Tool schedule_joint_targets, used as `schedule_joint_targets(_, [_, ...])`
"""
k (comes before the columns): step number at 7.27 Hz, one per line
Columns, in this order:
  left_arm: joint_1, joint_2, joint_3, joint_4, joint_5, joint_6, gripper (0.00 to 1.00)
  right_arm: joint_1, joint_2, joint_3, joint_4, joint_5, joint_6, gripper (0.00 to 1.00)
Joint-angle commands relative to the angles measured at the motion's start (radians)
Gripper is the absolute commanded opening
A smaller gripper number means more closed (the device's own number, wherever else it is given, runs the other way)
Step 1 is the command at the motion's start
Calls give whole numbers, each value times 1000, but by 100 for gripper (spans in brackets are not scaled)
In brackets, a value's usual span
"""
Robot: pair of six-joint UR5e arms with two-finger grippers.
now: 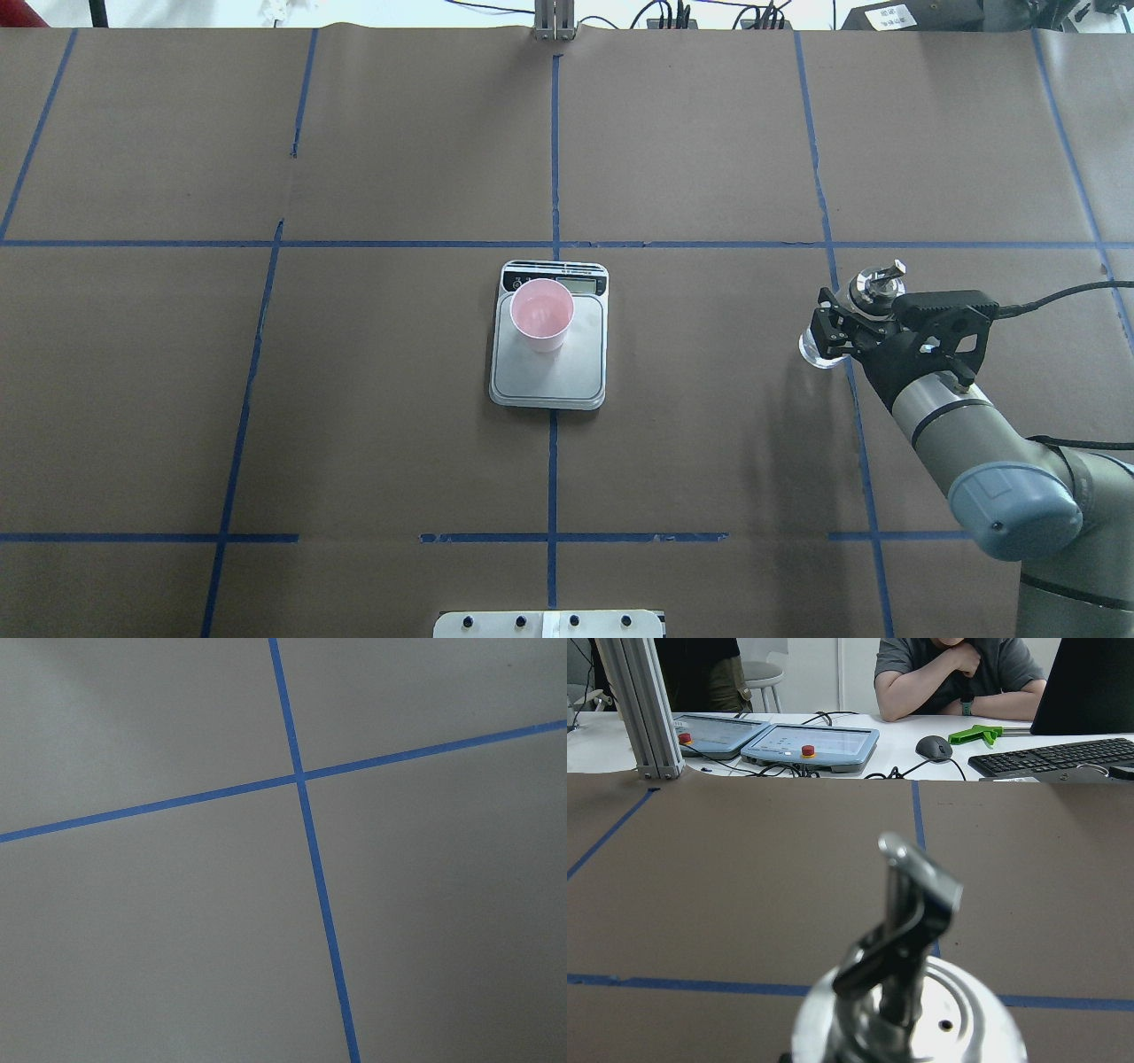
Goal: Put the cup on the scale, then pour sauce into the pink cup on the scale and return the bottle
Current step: 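Tilt the bottle upright and carry it back with the right gripper, then lower the bottle to its spot on the table with the right gripper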
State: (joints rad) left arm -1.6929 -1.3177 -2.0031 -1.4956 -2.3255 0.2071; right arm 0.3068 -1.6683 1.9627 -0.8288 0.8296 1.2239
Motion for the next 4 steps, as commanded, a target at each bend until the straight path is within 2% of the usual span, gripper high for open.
schedule_joint_targets(1, [1, 0, 3, 0, 0, 0, 100, -3, 8, -40, 8, -3, 0, 17])
schedule_joint_targets(2, [1, -2, 3, 0, 0, 0, 100, -3, 7, -45, 7, -3, 0, 18])
schedule_joint_targets(3, [1, -2, 4, 0, 0, 0, 100, -3, 7, -51, 8, -6, 0, 25])
schedule_joint_targets(4, [1, 0, 4, 0, 0, 0, 100, -3, 7, -54, 8, -10, 0, 27])
